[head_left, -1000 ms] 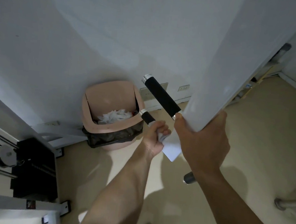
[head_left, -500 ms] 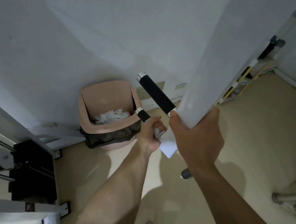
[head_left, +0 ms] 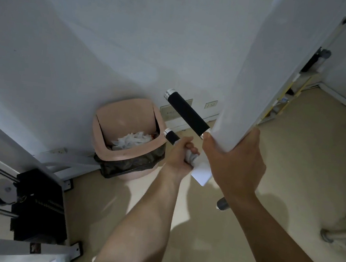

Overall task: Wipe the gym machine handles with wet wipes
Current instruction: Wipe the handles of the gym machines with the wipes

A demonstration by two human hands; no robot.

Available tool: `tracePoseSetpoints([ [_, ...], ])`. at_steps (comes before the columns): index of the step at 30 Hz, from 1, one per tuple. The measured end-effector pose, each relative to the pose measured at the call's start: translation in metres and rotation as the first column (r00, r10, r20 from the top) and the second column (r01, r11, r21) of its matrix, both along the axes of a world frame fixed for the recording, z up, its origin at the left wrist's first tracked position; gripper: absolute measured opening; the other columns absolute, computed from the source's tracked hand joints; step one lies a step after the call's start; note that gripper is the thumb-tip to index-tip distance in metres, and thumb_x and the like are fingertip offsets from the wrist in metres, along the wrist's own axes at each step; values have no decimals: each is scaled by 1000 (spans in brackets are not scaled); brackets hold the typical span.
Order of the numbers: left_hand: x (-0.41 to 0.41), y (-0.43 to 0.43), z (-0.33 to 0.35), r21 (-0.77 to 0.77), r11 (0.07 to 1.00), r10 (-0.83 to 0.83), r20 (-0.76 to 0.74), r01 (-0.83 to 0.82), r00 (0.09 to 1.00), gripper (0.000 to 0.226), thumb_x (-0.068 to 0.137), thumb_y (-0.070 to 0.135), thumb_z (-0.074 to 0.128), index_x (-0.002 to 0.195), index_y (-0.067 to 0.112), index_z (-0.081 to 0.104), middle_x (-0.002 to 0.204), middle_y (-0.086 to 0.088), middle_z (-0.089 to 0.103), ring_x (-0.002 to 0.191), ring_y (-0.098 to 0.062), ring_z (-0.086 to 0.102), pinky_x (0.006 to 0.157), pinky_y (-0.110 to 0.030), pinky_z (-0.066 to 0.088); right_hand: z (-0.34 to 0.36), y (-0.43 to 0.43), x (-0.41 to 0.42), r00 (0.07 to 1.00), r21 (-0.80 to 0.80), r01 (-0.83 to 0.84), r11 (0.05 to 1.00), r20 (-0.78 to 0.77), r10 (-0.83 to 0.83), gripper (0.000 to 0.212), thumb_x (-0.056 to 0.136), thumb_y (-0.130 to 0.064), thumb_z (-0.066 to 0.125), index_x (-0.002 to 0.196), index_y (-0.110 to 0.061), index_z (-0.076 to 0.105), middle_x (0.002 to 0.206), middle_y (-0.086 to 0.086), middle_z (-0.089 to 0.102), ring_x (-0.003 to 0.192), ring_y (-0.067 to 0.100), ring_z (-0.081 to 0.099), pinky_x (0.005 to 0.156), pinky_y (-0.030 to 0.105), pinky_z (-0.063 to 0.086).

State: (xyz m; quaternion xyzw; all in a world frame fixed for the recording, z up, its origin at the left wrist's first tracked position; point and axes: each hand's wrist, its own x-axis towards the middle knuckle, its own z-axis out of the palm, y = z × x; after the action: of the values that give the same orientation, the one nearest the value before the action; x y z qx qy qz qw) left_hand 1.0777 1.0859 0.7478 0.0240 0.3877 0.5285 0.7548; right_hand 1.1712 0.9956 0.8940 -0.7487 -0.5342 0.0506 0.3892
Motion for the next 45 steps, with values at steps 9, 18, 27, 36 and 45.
tracePoseSetpoints([
  [9, -10, 11, 9, -78, 986, 142, -76, -148, 987, 27, 83, 12, 70, 66, 19, 50, 57, 3, 50, 47, -9, 46, 52, -21, 46, -2, -4, -3, 1000, 2, -3, 1000, 1, 3, 70, 70, -68, 73, 106, -15, 44, 86, -5, 54, 75, 21, 60, 67, 39, 54],
  [18, -36, 33, 22, -124, 979, 151, -103, -163, 983, 34, 88, 8, 64, 61, 19, 46, 44, 6, 46, 36, -7, 45, 56, -23, 49, -1, -1, 2, 998, -20, -65, 998, 8, 65, 74, 71, -70, 72, 111, -14, 43, 93, -4, 54, 85, 23, 61, 72, 43, 55],
  [27, 16, -13, 2, 3, 1000, 7, -222, -6, 975, 40, 70, 30, 82, 98, 17, 56, 102, -11, 59, 76, -27, 54, 72, -45, 46, -3, -4, 10, 997, -2, -73, 997, 16, 73, 76, 73, -71, 68, 116, -13, 43, 103, 1, 60, 92, 26, 64, 74, 45, 55],
  [36, -17, -45, 12, 57, 998, 35, -727, 10, 685, 41, 96, 41, 62, 98, 0, 62, 89, -19, 73, 67, -27, 70, 53, -33, 59, -9, -6, 4, 992, 49, -109, 993, 63, 106, 72, 77, -69, 65, 115, -10, 45, 104, 4, 60, 90, 29, 63, 67, 37, 48],
  [45, -48, -73, 27, 81, 986, 7, -887, 142, 461, 25, 92, 16, 69, 75, 8, 51, 61, -17, 65, 46, -20, 64, 60, -42, 59, -15, 0, 13, 976, 195, -115, 974, 205, 74, 76, 78, -63, 67, 118, -1, 50, 106, 14, 61, 92, 37, 62, 70, 43, 51],
])
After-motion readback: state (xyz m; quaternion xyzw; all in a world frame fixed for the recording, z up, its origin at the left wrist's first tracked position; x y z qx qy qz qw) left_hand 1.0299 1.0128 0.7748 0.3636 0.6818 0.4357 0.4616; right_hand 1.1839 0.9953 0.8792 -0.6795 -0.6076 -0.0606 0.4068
